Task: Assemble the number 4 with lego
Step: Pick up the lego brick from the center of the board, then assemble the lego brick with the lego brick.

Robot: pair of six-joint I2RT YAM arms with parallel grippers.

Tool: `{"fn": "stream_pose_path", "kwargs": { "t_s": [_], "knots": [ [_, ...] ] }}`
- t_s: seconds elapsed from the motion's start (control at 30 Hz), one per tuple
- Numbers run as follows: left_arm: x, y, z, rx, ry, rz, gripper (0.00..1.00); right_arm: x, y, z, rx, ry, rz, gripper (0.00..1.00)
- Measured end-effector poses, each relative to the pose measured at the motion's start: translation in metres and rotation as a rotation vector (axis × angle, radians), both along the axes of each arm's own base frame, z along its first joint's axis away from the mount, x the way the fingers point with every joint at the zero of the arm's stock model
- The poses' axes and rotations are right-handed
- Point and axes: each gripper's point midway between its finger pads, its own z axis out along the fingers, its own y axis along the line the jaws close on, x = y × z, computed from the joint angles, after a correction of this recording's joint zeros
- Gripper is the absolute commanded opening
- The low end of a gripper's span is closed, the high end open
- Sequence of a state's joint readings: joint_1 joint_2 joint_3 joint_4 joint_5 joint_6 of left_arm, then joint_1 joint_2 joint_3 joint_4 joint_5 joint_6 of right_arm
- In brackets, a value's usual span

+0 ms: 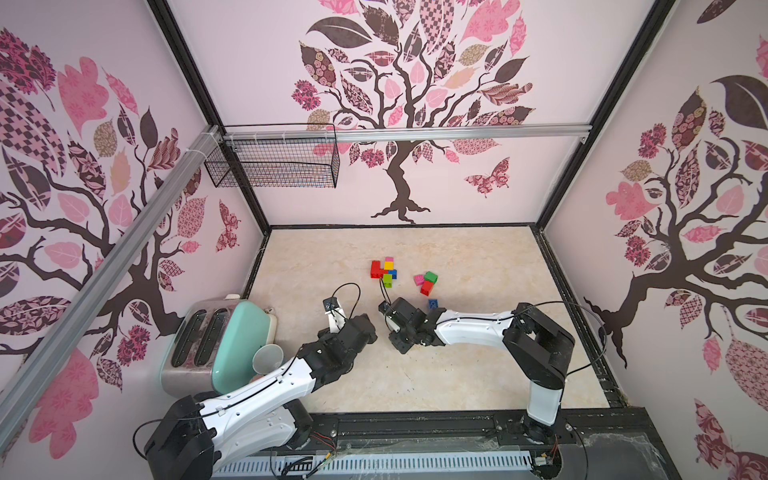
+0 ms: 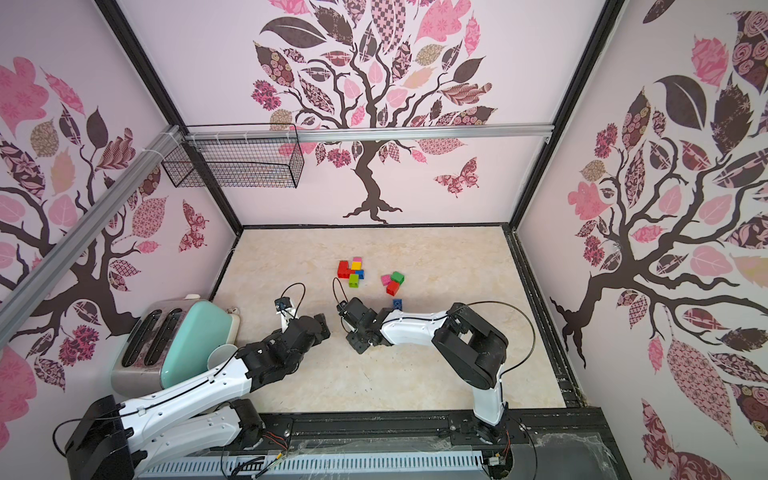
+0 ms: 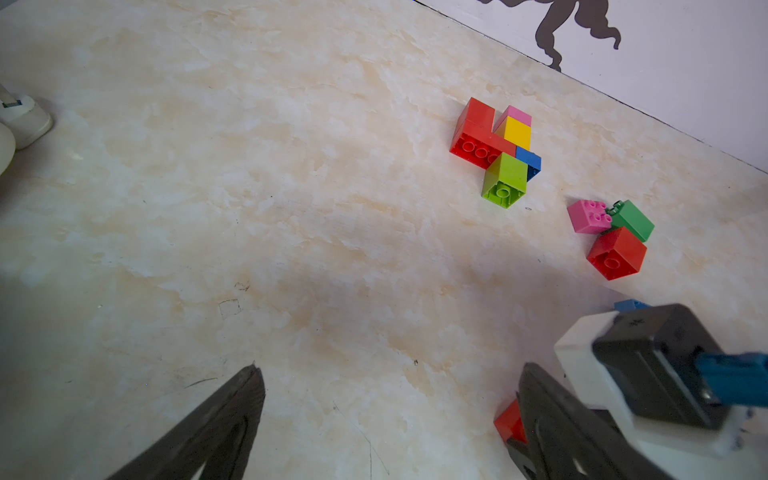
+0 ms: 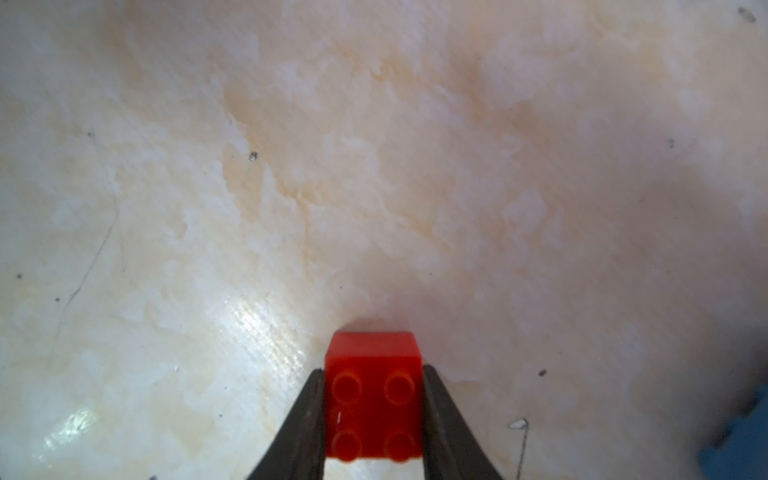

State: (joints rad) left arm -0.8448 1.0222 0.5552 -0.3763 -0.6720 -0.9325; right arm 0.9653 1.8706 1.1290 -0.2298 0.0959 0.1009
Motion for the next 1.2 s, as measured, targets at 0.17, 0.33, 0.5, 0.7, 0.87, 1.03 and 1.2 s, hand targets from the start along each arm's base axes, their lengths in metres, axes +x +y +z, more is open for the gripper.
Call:
{"fn": "stream_pose_path", "kwargs": {
  "t_s": [0.17,0.33,0.5,0.7,0.87,1.03,1.2],
  "knots": [
    [0.001,-0.011,-0.017,0.057,0.061,-0.069,0.98,-0.003,-0.017,0.031,0.07,-0.031,-0.06,0.0],
    [0.008,-0.05,-0.024,0.08,0.149,-0.228,0.98,0.006,-0.063,0.091,0.29,-0.07,-0.275,0.0],
    [0.015,-0.108,-0.019,0.025,0.206,-0.454,0.98,0.017,-0.12,0.105,0.399,-0.078,-0.523,0.0],
    [0.015,-0.157,-0.031,0.005,0.312,-0.643,0.98,0.007,-0.132,0.089,0.377,-0.007,-0.64,0.0],
    [0.01,-0.173,-0.051,0.018,0.417,-0.72,0.98,0.003,-0.136,0.073,0.332,0.036,-0.672,0.0],
    [0.002,-0.177,-0.065,0.024,0.491,-0.76,0.98,0.001,-0.139,0.066,0.305,0.05,-0.677,0.0],
    [-0.002,-0.182,-0.068,0.015,0.521,-0.783,0.98,0.001,-0.139,0.059,0.284,0.06,-0.678,0.0]
  ]
}}
